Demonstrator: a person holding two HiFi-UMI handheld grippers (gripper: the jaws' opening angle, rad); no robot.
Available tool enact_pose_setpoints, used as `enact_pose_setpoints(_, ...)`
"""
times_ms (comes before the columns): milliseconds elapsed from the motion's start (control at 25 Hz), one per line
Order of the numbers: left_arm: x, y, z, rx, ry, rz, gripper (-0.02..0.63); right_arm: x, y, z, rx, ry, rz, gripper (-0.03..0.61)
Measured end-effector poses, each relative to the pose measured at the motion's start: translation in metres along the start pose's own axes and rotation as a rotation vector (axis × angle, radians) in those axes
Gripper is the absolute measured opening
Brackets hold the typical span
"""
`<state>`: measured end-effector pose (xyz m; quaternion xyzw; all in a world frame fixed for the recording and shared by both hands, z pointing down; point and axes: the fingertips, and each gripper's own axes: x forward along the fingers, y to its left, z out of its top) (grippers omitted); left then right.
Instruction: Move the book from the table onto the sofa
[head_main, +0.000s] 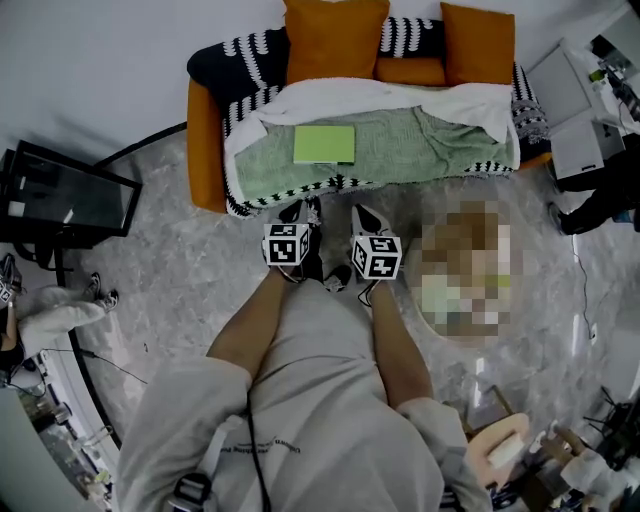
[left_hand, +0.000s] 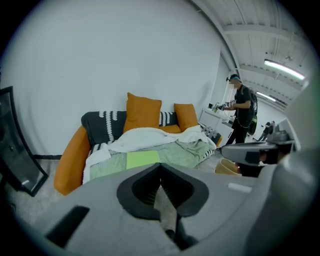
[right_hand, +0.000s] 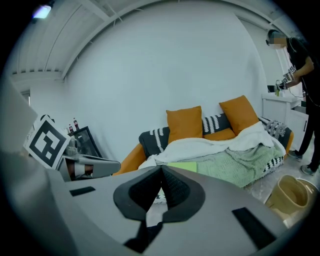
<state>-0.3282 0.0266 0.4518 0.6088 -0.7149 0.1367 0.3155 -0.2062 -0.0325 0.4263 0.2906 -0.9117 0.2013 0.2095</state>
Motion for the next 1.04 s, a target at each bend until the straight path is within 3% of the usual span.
enact_pose_setpoints(1040,-0.003,0.004,-0.01,0.03,0.022,-0.002,0.011,-0.003,0.005,0.006,-0.011,-0.033,-0.01,0.006)
